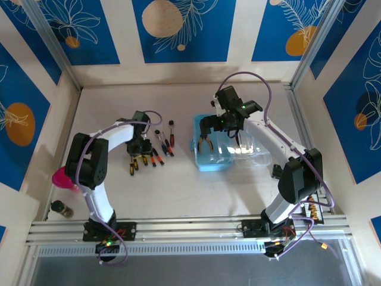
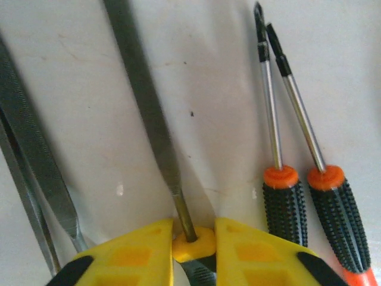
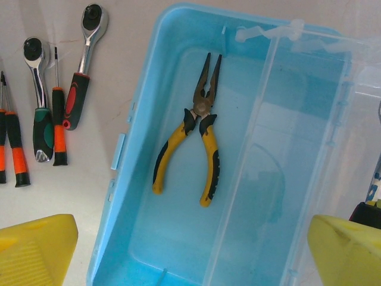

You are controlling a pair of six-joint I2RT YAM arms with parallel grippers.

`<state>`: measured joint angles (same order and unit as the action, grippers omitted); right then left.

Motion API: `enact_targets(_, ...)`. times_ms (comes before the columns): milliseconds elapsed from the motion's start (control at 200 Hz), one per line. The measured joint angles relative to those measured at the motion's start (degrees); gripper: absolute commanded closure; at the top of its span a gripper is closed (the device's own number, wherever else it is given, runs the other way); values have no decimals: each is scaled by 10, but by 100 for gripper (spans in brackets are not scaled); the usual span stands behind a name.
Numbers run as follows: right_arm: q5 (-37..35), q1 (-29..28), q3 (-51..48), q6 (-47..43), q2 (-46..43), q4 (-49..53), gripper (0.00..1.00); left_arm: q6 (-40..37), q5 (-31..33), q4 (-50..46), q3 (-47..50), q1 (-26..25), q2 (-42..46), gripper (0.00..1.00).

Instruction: Pack the tool kit

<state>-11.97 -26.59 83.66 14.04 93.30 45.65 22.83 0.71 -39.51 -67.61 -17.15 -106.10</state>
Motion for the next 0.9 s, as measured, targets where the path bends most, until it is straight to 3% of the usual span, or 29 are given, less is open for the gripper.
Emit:
enact_targets(75,0,1,0,0,0,1,1,-2,-2,-3,-3,0,1,100)
enact_targets(450,0,5,-3,0,-7,7,1,-9,-14,-4,-4,0,12,100)
enact_targets(645,3,7,-8,0,-24,12,1,-20,-33,-28,-30,0,63,100)
enact_targets(900,80,12,-12,8,-47,5,0,-21,-145,-35,-115,-12,140,100)
